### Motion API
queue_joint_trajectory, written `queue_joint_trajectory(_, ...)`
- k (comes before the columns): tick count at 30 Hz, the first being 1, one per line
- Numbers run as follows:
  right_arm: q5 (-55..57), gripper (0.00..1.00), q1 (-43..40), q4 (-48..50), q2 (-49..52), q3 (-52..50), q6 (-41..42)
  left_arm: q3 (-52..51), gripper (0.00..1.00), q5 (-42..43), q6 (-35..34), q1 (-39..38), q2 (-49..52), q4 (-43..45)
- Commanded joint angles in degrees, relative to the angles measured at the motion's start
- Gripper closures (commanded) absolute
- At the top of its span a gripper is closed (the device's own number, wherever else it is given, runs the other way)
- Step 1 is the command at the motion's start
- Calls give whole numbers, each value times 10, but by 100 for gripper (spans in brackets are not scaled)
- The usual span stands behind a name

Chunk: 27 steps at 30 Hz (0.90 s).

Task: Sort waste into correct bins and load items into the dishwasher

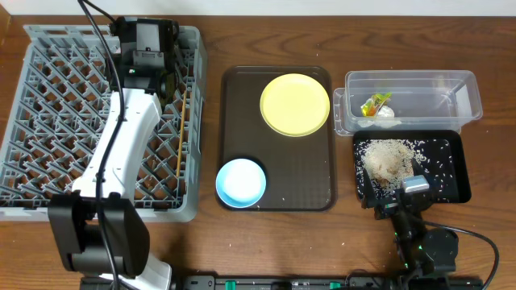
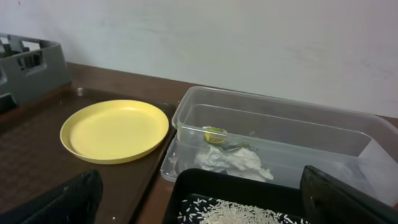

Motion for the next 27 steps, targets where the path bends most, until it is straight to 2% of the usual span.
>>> queue_joint_trajectory(1, 1, 1, -5, 0, -3, -2, -5, 6, 92, -32, 33, 0, 43, 3)
queue_joint_trajectory(4, 1, 1, -5, 0, -3, -2, -5, 6, 92, -41, 49, -2, 70, 8)
queue_joint_trajectory(7, 1, 1, -5, 0, -3, -2, -5, 6, 92, -90, 50, -14, 87, 20)
queue_joint_trajectory(19, 1, 1, -5, 0, -3, -2, -5, 6, 92, -218, 151, -69, 102, 111)
queue_joint_trajectory(27, 1, 1, -5, 0, -3, -2, -5, 6, 92, -263, 154, -71, 148, 115)
